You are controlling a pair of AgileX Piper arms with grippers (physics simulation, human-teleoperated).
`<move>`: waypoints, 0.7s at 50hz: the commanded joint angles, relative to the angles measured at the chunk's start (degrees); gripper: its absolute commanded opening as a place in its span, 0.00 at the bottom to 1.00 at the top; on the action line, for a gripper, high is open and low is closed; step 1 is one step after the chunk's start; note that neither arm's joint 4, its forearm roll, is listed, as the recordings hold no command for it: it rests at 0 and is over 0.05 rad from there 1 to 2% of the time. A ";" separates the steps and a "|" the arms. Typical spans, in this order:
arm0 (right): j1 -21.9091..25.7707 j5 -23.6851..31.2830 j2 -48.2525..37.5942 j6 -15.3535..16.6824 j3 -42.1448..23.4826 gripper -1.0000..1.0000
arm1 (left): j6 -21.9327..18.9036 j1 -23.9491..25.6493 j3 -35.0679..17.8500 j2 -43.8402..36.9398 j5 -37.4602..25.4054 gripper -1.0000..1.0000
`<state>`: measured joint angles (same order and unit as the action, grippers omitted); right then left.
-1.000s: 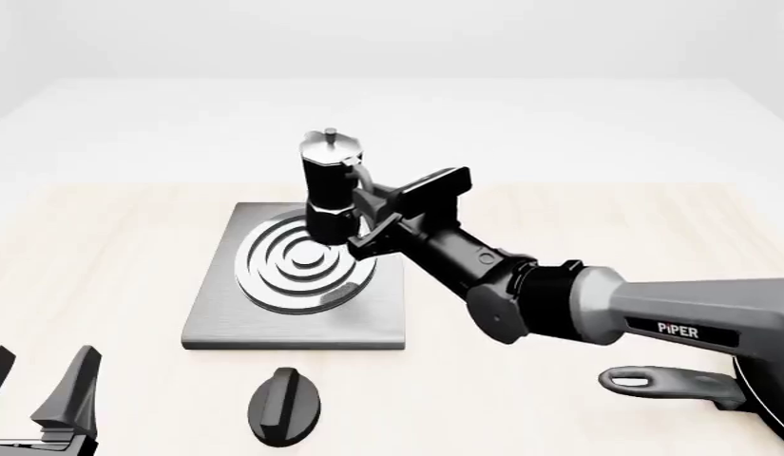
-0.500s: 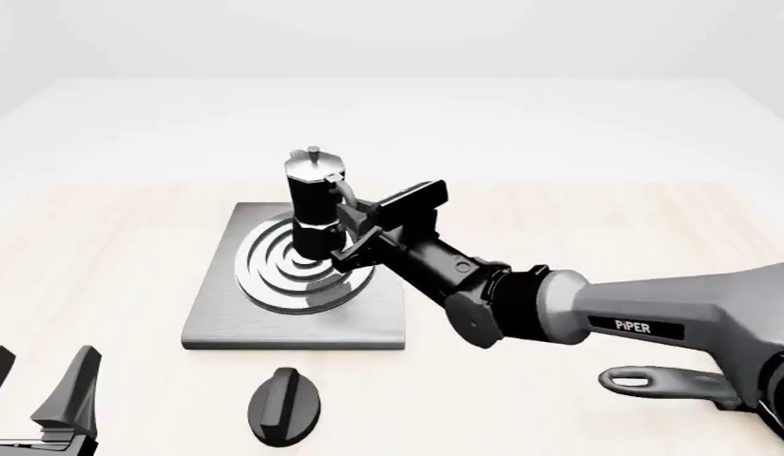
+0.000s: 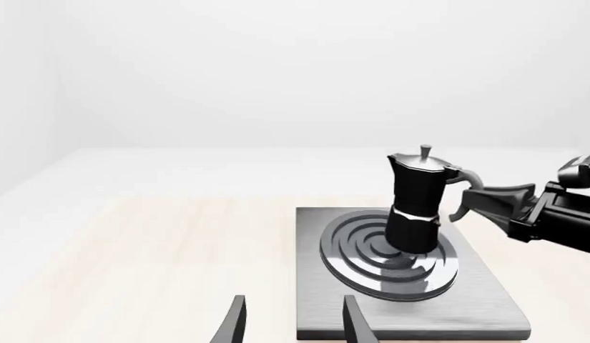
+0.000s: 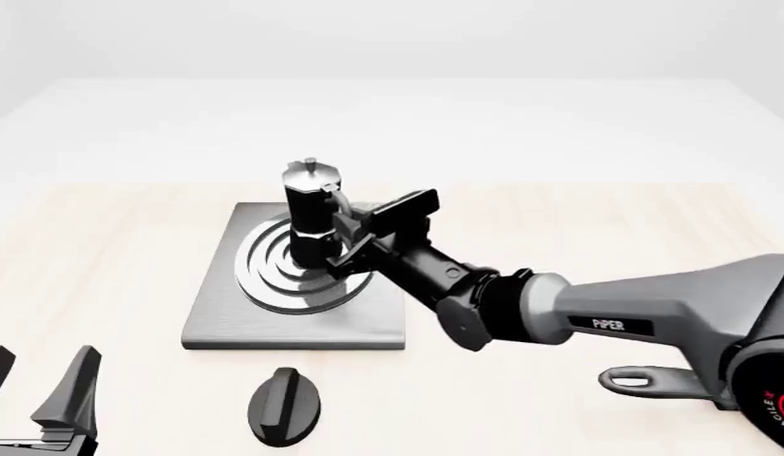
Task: Put the moka pot on the stove.
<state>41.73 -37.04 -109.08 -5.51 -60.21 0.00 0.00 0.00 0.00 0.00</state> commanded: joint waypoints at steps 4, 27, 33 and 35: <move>0.17 -0.94 -0.88 -1.18 -0.87 0.00 | 0.00 0.00 0.00 0.00 0.00 1.00; 0.21 -1.64 -2.82 -2.14 -1.34 0.00 | 0.00 0.00 0.00 0.00 0.00 1.00; 0.38 -1.86 -3.40 -2.68 -1.52 0.00 | 0.00 0.00 0.00 0.00 0.00 1.00; 0.40 -2.03 -3.60 -2.89 -1.50 0.00 | 0.00 0.00 0.00 0.00 0.00 1.00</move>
<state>41.99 -38.40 -112.39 -7.37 -60.97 0.00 0.00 0.00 0.00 0.00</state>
